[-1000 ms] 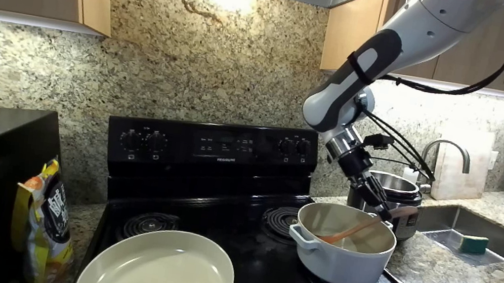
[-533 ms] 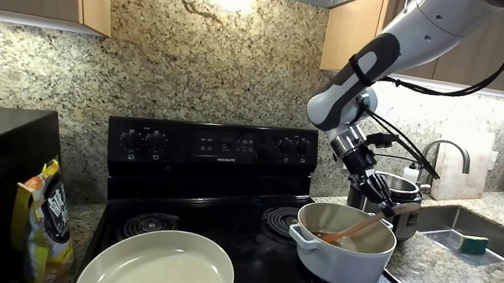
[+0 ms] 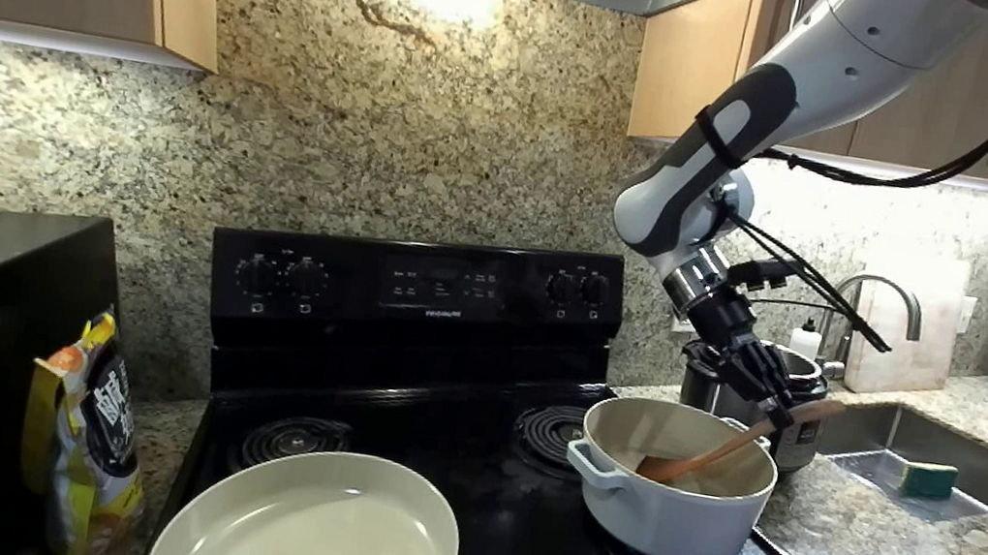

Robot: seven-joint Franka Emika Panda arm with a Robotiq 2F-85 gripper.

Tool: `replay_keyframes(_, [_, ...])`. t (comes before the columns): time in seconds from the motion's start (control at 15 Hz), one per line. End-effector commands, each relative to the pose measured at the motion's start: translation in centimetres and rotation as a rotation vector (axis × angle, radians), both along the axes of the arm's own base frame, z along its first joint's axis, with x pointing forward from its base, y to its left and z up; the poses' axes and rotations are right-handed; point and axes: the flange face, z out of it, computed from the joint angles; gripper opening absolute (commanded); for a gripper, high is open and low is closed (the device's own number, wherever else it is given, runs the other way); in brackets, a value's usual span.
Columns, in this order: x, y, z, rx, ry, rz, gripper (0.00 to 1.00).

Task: Use the wooden spatula to stir the water in the pot.

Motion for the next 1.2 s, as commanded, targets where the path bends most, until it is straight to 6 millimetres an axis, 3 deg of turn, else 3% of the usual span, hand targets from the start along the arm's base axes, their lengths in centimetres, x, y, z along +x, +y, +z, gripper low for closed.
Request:
replay_keyframes(0.0, [-2.5, 1.6, 1.5, -0.035, -0.006, -0.041, 0.06])
replay_keyframes(0.27, [-3.4, 4.2, 2.8, -0.063, -0.027, 0.011, 0.06])
replay_keyframes(0.6, [-2.3, 6.6, 3.5, -0.040, -0.057, 0.084, 0.06])
replay_keyframes(1.13, [-1.4, 7.0, -0.1, 0.020, -0.010, 0.085, 0.06])
